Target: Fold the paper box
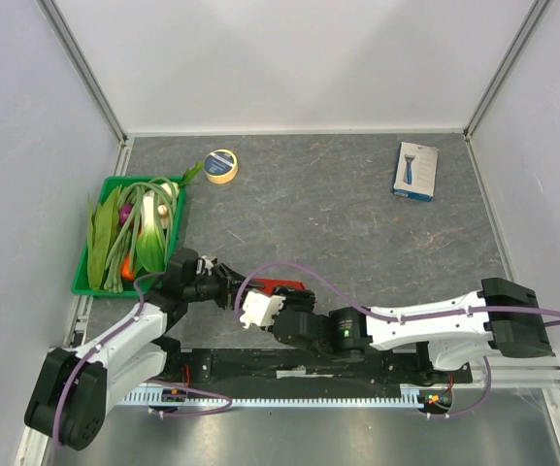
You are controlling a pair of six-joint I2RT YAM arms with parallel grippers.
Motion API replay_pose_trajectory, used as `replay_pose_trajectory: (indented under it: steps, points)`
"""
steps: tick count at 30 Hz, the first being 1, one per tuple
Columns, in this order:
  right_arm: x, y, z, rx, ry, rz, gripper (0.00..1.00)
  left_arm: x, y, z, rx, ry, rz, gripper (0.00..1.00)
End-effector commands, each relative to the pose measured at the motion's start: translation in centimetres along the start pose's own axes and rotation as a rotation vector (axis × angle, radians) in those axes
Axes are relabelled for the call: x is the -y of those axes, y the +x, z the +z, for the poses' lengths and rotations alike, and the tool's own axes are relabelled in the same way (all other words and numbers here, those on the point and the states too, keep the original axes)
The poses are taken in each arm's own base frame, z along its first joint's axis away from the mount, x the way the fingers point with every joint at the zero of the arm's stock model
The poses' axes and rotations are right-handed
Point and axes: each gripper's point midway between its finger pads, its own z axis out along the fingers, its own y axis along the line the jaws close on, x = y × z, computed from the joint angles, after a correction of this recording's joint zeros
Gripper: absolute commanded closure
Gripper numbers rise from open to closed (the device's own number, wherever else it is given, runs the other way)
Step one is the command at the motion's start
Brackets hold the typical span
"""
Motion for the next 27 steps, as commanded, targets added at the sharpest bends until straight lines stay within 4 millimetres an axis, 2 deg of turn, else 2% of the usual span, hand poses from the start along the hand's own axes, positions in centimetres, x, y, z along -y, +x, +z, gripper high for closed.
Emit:
replay_pose_trajectory:
  steps: [1, 9, 11, 13, 16, 21, 22, 23, 26, 27]
  points:
    - [1.2, 0.7, 0.4, 0.001, 0.100, -0.028, 0.46, 1.4, 1.3, -0.7, -0.055, 0.058, -0.037, 0.98]
    - [0.6, 1.0, 1.3, 0.019, 0.055, -0.024, 0.45, 1.5, 1.4, -0.9, -0.063, 0.073, -0.048, 0.98]
    - [0.5, 1.3, 1.1, 0.025, 0.037, -0.024, 0.29, 1.5, 1.5, -0.9, -0.069, 0.073, -0.053, 0.98]
    - [0.6, 1.1, 1.1, 0.045, 0.038, -0.017, 0.25, 1.6, 1.6, -0.9, -0.072, 0.083, -0.049, 0.98]
    - [0.9, 1.6, 1.3, 0.040, 0.048, -0.030, 0.24, 1.8, 1.7, -1.0, -0.073, 0.087, -0.046, 0.98]
    - [3.6, 2.0, 1.4, 0.014, 0.180, -0.008, 0.39, 2.1, 2.0, -1.2, -0.082, 0.096, -0.030, 0.98]
    - [3.9, 1.6, 1.2, 0.029, 0.188, 0.005, 0.49, 2.1, 2.0, -1.2, -0.080, 0.098, -0.028, 0.98]
    - [4.0, 1.4, 1.1, 0.035, 0.183, 0.008, 0.54, 2.3, 2.0, -1.2, -0.076, 0.105, -0.009, 0.98]
    - [3.9, 1.2, 0.8, 0.050, 0.157, 0.029, 0.66, 2.2, 1.9, -1.2, -0.070, 0.118, 0.021, 0.89]
    - [3.7, 1.3, 0.7, 0.050, 0.141, 0.034, 0.69, 2.4, 1.8, -1.2, -0.066, 0.142, 0.052, 0.75]
